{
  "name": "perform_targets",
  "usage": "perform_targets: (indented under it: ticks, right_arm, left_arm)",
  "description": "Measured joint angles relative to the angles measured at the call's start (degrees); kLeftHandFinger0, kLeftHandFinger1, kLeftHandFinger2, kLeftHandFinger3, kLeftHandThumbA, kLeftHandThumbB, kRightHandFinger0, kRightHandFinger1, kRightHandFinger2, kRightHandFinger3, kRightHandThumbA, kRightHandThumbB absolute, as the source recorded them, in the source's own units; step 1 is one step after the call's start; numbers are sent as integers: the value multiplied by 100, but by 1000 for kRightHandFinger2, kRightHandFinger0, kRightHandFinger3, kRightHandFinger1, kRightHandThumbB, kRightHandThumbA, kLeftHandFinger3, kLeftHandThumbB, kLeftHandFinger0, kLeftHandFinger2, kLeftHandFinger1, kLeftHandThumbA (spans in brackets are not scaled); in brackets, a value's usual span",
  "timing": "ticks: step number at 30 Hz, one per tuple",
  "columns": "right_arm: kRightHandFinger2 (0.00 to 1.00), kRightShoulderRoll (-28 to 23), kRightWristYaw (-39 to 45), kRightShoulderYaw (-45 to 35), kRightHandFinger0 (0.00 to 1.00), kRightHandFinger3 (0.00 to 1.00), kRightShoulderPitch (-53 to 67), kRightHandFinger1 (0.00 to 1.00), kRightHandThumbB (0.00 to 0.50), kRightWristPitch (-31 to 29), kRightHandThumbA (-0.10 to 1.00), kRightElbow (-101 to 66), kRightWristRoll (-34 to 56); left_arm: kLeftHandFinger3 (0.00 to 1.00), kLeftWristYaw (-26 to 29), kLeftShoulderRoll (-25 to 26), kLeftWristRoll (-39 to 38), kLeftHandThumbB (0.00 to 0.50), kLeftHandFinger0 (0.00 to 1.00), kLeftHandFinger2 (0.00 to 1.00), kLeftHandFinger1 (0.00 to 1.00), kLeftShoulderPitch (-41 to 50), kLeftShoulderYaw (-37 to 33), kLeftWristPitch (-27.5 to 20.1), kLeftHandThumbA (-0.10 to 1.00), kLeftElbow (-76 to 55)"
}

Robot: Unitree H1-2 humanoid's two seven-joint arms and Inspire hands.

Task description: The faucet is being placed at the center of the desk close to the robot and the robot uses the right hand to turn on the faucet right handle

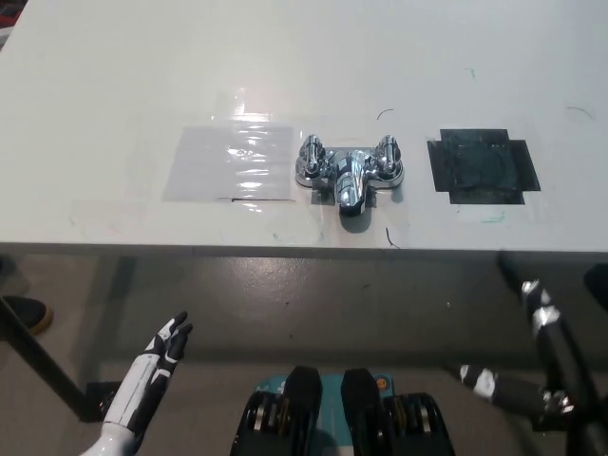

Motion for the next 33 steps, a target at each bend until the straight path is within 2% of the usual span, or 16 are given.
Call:
perform_targets:
  ticks: [2,5,6,9,11,14,16,18,21,23,24,25,27,31,33]
  right_arm:
    - [1000,-80,42,-33,1000,1000,-246,1000,280,224,1000,-322,-98]
    - [1000,-273,135,-88,1000,1000,-719,1000,272,630,1000,-650,-252]
    - [1000,-298,149,-90,1000,1000,-779,1000,251,681,1000,-676,-267]
    - [1000,-471,284,-104,1000,1000,-1203,1000,246,1057,1000,-783,-368]
    - [1000,-514,473,-180,1000,1000,-1527,1000,215,1306,1000,-785,-467]
    - [1000,-515,868,-330,1000,1000,-2211,1000,229,1672,1000,-693,-645]
    - [1000,-506,1027,-396,1000,1000,-2506,1000,214,1788,1000,-546,-719]
    - [1000,-481,1321,-496,1000,1000,-3039,1000,200,1976,1000,-236,-870]
    - [1000,-473,1682,-528,1000,1000,-3688,1000,130,2181,1000,377,-1078]
    - [1000,-475,1908,-527,1000,1000,-4109,1000,150,2322,1000,887,-1197]
    - [1000,-476,1996,-524,1000,1000,-4335,1000,148,2381,1000,1133,-1242]
    - [1000,-475,2083,-516,1000,1000,-4532,1000,124,2450,1000,1427,-1306]
    - [1000,-472,2257,-510,1000,1000,-4897,1000,125,2560,997,1923,-1401]
    - [1000,-403,2587,-524,1000,1000,-5563,1000,195,2778,993,2814,-1707]
    - [1000,-274,2739,-571,1000,1000,-5936,1000,151,2894,975,3308,-2003]
  left_arm:
    - [1000,-5,0,0,464,1000,1000,1000,0,-17,2,1000,-96]
    - [1000,-12,0,-1,463,1000,1000,1000,-5,-43,5,1000,-202]
    - [1000,-12,0,-1,463,1000,1000,1000,-5,-46,6,1000,-207]
    - [1000,-19,0,0,478,1000,1000,1000,-4,-64,22,1000,-218]
    - [1000,-29,0,0,469,1000,1000,1000,-5,-75,25,1000,-216]
    - [1000,-39,-1,0,461,1000,1000,1000,-11,-98,28,1000,-198]
    - [1000,-42,-1,0,447,1000,1000,1000,-15,-112,28,999,-165]
    - [1000,-45,-1,-1,439,1000,1000,1000,-17,-134,27,992,-95]
    - [1000,-48,0,-1,444,1000,1000,1000,-26,-147,25,990,41]
    - [1000,-52,0,-2,455,1000,1000,1000,-31,-152,23,993,141]
    - [1000,-55,0,-2,452,1000,1000,1000,-33,-154,22,988,184]
    - [1000,-58,0,-2,454,1000,1000,1000,-33,-155,22,989,225]
    - [1000,-66,0,-2,462,1000,1000,1000,-38,-157,21,989,283]
    - [1000,-72,1,0,465,1000,1000,1000,-88,-159,16,987,346]
    - [1000,-74,0,1,468,1000,1000,1000,-124,-167,9,969,350]
